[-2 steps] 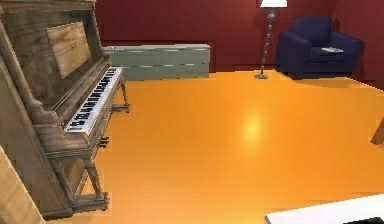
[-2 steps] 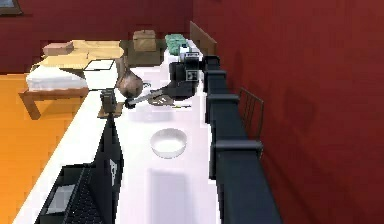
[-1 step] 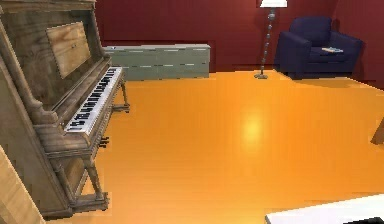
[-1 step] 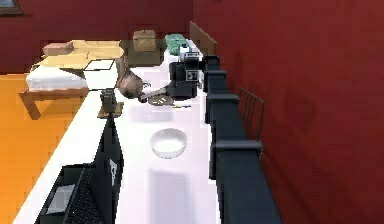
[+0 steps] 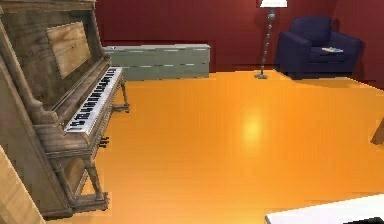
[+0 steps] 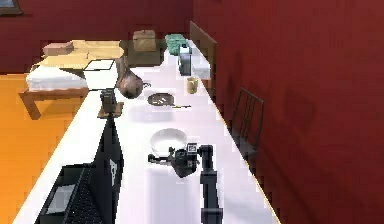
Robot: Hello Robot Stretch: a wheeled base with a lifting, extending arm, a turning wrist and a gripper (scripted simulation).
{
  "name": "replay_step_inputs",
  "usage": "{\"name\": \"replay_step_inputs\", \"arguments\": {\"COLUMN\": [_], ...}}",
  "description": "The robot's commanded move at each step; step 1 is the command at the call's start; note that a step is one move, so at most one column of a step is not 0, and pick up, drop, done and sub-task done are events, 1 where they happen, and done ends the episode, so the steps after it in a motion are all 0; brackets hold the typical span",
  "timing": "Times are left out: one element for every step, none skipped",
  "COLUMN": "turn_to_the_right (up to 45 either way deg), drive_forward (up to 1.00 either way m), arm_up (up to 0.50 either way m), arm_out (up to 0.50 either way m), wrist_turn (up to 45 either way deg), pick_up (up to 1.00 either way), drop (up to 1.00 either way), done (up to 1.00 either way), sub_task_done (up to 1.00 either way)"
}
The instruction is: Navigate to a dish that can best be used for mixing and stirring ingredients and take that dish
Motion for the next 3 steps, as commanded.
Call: {"name": "replay_step_inputs", "arguments": {"turn_to_the_right": [0.0, 0.0, 0.0], "drive_forward": [0.0, 0.0, 0.0], "arm_up": [0.0, 0.1, 0.0], "arm_out": [0.0, 0.0, 0.0], "wrist_turn": [0.0, 0.0, 0.0], "pick_up": [1.0, 0.0, 0.0], "drop": [0.0, 0.0, 0.0], "done": [0.0, 0.0, 1.0], "sub_task_done": [0.0, 0.0, 0.0]}}
